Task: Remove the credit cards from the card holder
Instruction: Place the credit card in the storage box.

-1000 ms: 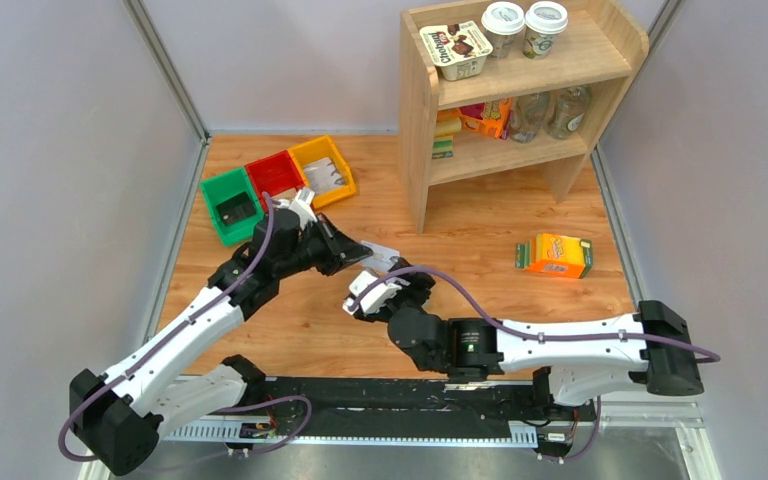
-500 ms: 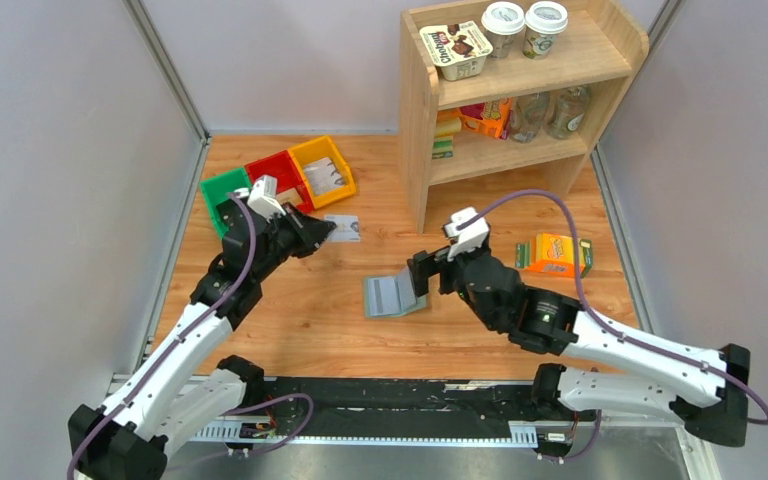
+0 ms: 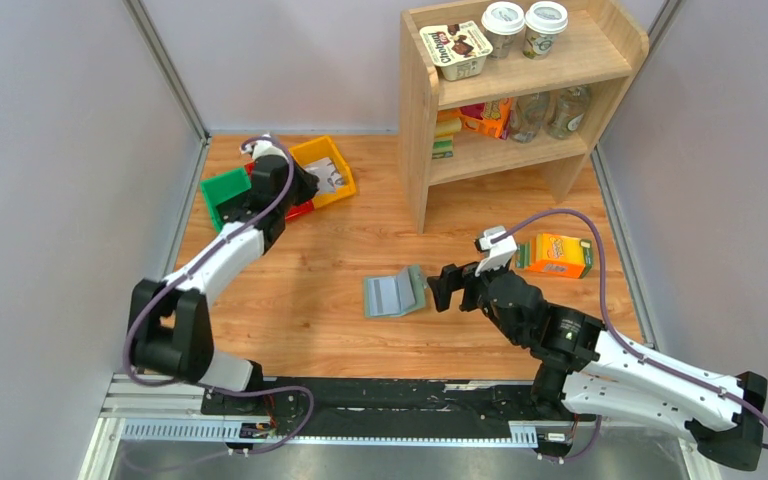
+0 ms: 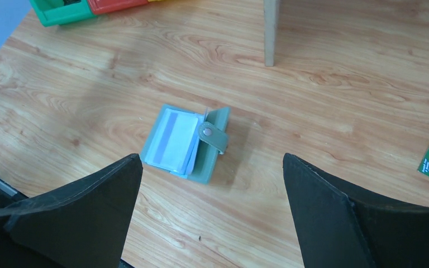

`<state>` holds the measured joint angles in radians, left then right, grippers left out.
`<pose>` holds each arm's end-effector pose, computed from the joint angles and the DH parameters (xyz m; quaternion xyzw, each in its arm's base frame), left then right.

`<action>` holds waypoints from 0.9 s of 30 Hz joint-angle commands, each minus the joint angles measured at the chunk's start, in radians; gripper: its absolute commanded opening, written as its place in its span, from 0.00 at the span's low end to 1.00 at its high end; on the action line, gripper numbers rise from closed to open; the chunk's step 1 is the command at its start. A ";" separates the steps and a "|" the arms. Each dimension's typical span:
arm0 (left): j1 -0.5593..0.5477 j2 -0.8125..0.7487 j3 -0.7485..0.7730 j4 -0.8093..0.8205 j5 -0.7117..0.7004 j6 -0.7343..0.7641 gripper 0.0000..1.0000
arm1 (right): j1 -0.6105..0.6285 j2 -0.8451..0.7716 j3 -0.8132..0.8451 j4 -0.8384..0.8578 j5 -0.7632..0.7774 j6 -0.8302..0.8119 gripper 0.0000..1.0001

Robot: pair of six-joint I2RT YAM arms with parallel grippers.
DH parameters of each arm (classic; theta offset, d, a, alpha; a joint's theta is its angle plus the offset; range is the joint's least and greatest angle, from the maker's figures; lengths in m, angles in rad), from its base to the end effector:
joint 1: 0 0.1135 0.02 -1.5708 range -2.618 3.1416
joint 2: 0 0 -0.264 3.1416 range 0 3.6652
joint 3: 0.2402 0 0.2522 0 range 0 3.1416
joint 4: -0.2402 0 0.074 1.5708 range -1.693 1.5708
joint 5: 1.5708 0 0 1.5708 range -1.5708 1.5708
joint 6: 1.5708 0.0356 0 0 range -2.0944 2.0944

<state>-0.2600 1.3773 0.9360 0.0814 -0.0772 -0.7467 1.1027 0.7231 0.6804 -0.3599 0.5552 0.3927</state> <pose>0.3088 -0.0793 0.2836 -0.2193 0.7921 -0.2465 0.5135 0.0913 0.1390 0.2968 -0.1372 0.8048 0.1930 0.5443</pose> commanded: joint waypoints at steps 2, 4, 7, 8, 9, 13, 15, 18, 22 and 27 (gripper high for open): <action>0.053 0.237 0.193 0.080 -0.053 0.018 0.00 | -0.006 -0.045 -0.036 0.006 0.034 0.020 1.00; 0.059 0.326 0.262 0.063 -0.061 0.013 0.00 | -0.006 -0.056 -0.047 0.007 0.040 0.015 1.00; 0.062 0.460 0.387 0.026 -0.078 0.021 0.00 | -0.007 -0.066 -0.062 0.015 0.052 0.008 1.00; 0.062 0.489 0.408 0.009 -0.075 0.020 0.00 | -0.006 -0.068 -0.065 0.018 0.055 0.006 1.00; 0.062 0.526 0.450 0.008 -0.070 0.021 0.00 | -0.007 -0.071 -0.070 0.024 0.055 0.003 1.00; 0.064 0.623 0.530 -0.011 -0.047 0.003 0.00 | -0.017 -0.073 -0.082 0.039 0.049 -0.005 1.00; 0.062 0.655 0.558 -0.020 -0.035 -0.002 0.00 | -0.021 -0.068 -0.084 0.045 0.045 -0.008 1.00; 0.062 0.684 0.578 -0.045 -0.004 -0.014 0.04 | -0.027 -0.057 -0.084 0.050 0.035 -0.009 1.00; 0.064 0.695 0.590 -0.077 -0.007 -0.019 0.21 | -0.032 -0.050 -0.076 0.049 0.029 -0.009 1.00; 0.068 0.654 0.600 -0.215 -0.047 -0.013 0.47 | -0.033 -0.045 -0.056 0.016 0.034 0.003 1.00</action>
<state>-0.2005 2.0708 1.4891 -0.0422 -0.0978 -0.7612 1.0721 0.6785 0.6006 -0.3561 0.5751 0.3920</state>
